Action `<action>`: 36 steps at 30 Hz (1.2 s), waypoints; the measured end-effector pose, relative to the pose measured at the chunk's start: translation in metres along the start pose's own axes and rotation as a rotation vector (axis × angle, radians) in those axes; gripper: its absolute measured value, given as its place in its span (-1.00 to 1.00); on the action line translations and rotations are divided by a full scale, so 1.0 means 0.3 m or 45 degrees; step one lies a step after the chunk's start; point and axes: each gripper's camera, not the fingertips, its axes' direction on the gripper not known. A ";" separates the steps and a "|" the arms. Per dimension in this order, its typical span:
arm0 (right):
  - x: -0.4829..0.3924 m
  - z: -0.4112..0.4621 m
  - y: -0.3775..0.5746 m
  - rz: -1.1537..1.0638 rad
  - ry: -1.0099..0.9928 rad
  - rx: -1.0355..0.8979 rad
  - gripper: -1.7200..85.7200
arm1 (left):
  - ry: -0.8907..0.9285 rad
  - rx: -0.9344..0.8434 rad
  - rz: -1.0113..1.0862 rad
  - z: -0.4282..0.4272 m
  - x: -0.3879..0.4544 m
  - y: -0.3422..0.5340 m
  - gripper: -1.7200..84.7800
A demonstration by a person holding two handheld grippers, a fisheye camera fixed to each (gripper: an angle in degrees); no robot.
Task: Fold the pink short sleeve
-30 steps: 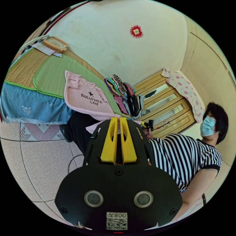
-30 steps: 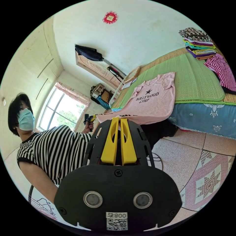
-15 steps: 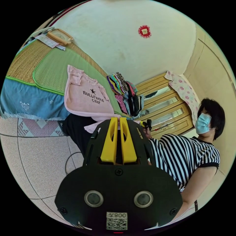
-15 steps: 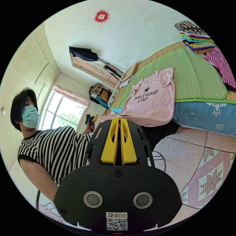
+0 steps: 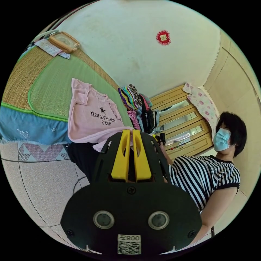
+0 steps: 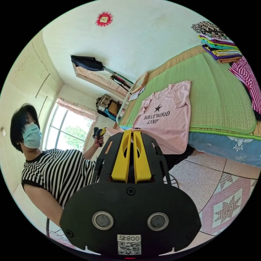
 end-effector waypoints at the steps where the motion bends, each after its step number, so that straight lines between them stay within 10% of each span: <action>1: 0.021 0.012 -0.057 0.000 0.012 -0.007 -0.95 | -0.009 0.002 0.005 0.012 -0.014 -0.063 -0.93; 36: 0.814 0.694 -1.517 0.497 0.064 -0.191 -0.94 | -0.192 0.042 -0.471 0.382 -0.728 -1.630 -0.91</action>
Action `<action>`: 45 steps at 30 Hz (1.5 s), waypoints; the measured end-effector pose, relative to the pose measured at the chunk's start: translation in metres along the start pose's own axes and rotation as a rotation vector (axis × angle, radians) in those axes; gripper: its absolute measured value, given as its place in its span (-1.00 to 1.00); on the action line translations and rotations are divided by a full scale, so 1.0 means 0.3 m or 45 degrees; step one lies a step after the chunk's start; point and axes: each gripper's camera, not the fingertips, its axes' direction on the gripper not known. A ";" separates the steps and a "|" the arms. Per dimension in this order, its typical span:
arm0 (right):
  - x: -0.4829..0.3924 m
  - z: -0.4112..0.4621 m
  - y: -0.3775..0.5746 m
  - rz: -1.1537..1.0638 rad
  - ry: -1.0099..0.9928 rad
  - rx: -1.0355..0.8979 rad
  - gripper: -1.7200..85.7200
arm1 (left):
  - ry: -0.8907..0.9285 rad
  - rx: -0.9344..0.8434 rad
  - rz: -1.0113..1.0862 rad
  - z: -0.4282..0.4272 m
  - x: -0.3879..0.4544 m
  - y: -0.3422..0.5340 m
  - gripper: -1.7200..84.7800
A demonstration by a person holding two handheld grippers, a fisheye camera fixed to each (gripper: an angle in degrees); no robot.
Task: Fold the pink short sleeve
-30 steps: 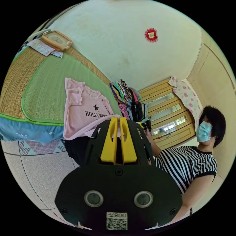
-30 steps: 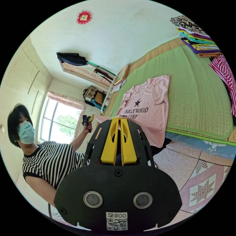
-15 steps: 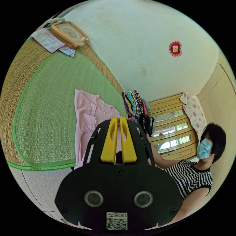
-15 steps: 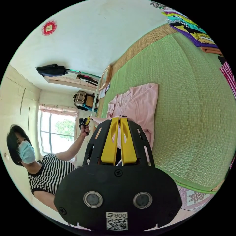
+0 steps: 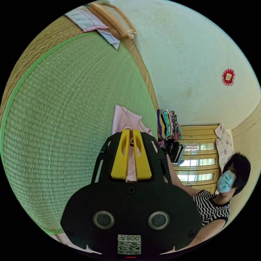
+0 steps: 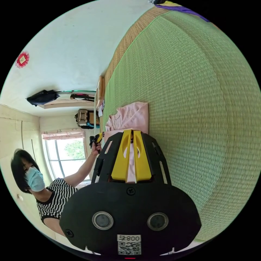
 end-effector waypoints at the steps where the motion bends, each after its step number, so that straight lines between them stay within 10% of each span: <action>1: -0.016 0.002 -0.008 0.000 0.004 0.012 -0.94 | -0.002 0.001 0.000 -0.013 0.015 -0.015 -0.90; 12: -0.353 0.025 0.070 -0.092 0.036 0.175 -0.88 | 0.066 0.019 0.077 -0.152 0.324 -0.023 -0.85; 26: -1.253 0.544 0.214 -0.749 1.275 0.041 -0.78 | -0.825 -0.105 0.668 -0.117 1.165 -0.061 -0.80; 45: -1.711 0.827 0.219 -0.921 1.582 -0.055 -0.81 | -1.096 -0.299 0.910 -0.053 1.684 -0.173 -0.77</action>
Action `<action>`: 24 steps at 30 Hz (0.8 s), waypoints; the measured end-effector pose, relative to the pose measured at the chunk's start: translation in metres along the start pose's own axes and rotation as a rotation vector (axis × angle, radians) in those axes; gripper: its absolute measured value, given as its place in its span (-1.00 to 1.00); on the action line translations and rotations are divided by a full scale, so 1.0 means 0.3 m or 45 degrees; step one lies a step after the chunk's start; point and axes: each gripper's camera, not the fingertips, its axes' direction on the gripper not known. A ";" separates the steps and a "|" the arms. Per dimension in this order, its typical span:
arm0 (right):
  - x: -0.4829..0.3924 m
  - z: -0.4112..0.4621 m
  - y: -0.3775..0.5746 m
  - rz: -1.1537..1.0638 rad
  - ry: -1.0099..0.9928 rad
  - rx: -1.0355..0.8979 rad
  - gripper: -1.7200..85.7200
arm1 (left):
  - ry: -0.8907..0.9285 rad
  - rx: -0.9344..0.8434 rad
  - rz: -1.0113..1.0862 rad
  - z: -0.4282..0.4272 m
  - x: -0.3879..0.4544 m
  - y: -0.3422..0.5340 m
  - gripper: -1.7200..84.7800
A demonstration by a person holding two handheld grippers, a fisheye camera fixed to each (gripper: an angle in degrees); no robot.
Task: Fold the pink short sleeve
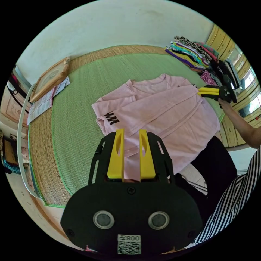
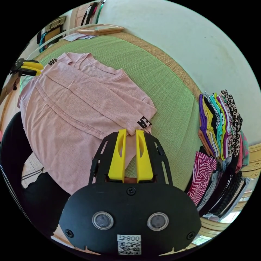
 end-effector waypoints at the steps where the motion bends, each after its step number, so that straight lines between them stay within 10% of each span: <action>1: -0.001 -0.014 -0.010 0.002 -0.010 -0.004 -0.81 | -0.030 -0.058 0.025 0.019 0.005 -0.023 -0.78; 24: 0.255 -0.202 -0.209 0.061 -0.067 0.025 -0.95 | -0.150 0.072 -0.034 -0.231 -0.180 -0.228 -0.94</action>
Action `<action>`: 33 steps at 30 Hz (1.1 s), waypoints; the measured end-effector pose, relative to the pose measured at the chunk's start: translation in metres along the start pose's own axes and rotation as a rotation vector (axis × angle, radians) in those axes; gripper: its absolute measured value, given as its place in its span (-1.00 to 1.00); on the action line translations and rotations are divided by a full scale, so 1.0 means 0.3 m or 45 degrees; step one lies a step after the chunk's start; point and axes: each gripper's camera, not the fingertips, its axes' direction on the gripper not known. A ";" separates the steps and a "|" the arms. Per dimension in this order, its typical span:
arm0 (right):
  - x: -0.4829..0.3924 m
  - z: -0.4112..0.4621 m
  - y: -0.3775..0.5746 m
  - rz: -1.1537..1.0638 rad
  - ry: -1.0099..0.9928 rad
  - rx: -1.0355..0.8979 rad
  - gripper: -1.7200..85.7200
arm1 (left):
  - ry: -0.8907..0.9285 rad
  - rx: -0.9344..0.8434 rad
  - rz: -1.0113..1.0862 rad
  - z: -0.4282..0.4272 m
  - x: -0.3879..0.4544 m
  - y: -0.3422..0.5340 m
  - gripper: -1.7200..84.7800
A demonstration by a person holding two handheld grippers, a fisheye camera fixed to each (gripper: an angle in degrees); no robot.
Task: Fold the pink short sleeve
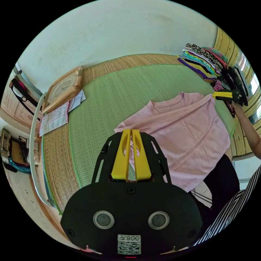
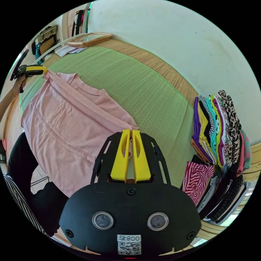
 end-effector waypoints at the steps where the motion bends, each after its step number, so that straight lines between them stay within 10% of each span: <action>1: 0.036 0.015 -0.032 0.007 -0.008 -0.010 -0.95 | 0.010 0.008 -0.024 0.018 -0.031 -0.023 -0.94; 16: 0.250 0.171 -0.033 0.095 -0.354 0.007 -0.97 | 0.263 0.034 -0.274 0.239 -0.199 0.103 -0.93; 33: 0.501 0.526 0.247 0.363 -0.107 -0.185 -0.96 | 0.192 -0.072 -0.380 0.563 -0.213 0.279 -0.94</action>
